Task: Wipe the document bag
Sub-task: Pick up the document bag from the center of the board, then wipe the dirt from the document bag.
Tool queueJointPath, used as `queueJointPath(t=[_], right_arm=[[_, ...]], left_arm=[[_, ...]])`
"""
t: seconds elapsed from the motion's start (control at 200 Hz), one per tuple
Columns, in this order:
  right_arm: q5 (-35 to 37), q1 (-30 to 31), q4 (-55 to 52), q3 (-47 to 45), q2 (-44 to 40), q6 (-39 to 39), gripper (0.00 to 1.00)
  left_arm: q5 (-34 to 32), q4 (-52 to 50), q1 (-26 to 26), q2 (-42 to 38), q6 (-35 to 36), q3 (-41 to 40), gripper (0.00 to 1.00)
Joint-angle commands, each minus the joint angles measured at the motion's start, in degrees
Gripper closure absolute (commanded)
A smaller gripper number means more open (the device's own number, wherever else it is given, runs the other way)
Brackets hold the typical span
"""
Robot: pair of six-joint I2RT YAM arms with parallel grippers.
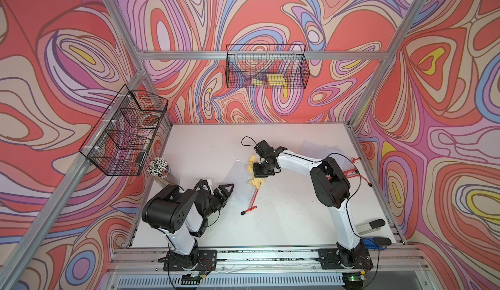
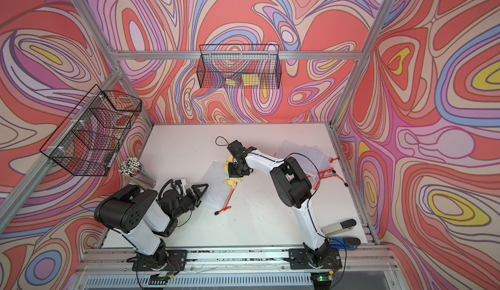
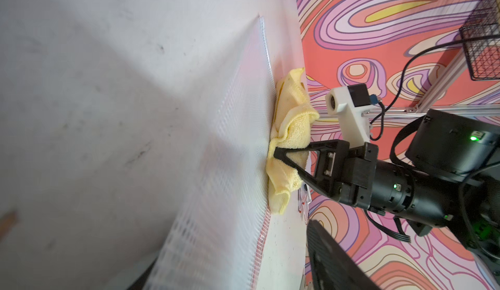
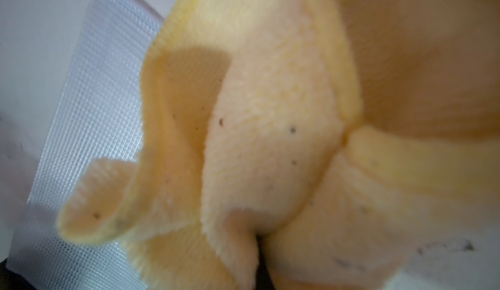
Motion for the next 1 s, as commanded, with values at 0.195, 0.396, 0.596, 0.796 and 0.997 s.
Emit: queueJointPath(t=[0.195,0.396,0.596,0.796,0.997], right_arm=[[0.63,0.67,-5.02,-3.24,5.7,-0.45,1.0],[-0.33,0.67,-4.54,-3.08,6.24,-0.08,1.0],[-0.34,1.09,-4.44,-2.36,5.46,-0.36,1.0],[0.11,1.7,-4.68,-2.56,3.24,-0.5,1.0],[-3.81,6.79,-2.11,-1.58,-0.52,-0.33,1.0]], left_arm=[[-4.9,-42.98,-0.22,-23.59,8.99,2.84,0.69],[-13.06,-70.22,-0.24,-45.01,15.85,7.19,0.88],[-11.62,-69.58,-0.24,-43.14,15.37,6.87,1.0],[-9.37,-64.82,-0.23,-36.46,15.97,8.49,1.0],[-10.0,-68.05,-0.22,-38.33,16.96,8.8,1.0]])
